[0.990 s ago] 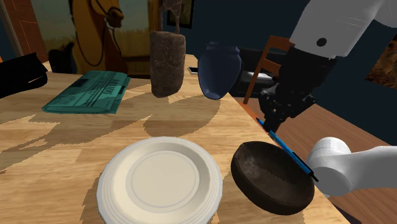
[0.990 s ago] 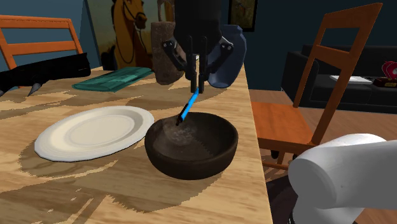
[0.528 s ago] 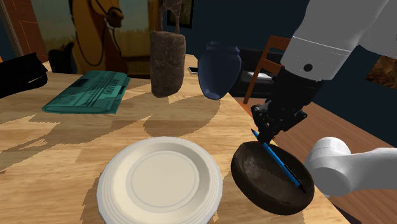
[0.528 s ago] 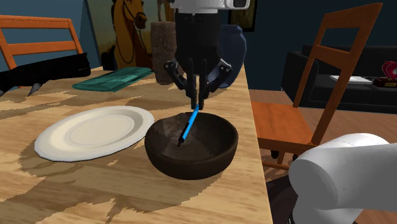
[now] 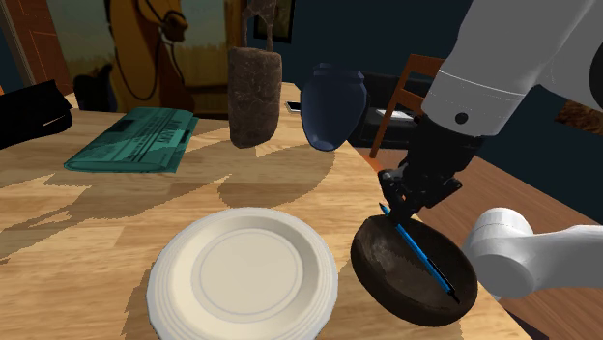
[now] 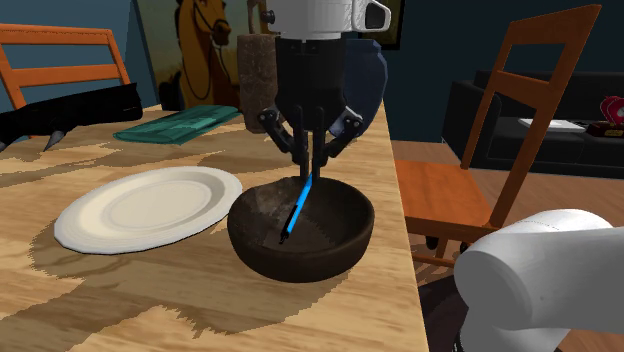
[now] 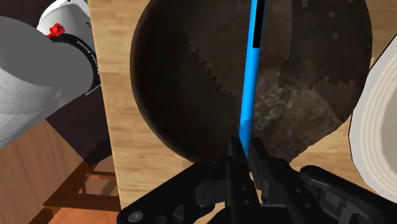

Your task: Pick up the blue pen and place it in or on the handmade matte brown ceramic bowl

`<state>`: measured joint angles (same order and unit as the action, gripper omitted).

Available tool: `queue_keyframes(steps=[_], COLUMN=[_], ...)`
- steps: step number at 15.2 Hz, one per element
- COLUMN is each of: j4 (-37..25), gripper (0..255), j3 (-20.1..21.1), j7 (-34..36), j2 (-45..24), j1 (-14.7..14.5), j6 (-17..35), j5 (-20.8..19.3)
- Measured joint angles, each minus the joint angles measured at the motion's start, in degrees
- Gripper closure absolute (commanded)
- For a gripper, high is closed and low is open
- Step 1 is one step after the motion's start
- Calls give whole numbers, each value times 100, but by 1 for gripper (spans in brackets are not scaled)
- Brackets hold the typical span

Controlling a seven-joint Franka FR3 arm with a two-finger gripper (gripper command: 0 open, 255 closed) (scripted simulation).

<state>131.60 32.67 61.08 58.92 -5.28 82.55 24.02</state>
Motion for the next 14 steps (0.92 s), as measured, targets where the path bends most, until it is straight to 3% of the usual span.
queue_keyframes(steps=[1, 7, 14], j4=[0, 0, -865], gripper=[0, 0, 0], j3=[0, 0, -178], j7=[0, 0, 83], j2=[0, 0, -313], j1=[0, 0, 118], j6=[0, 0, -557], j5=[0, 0, -195])
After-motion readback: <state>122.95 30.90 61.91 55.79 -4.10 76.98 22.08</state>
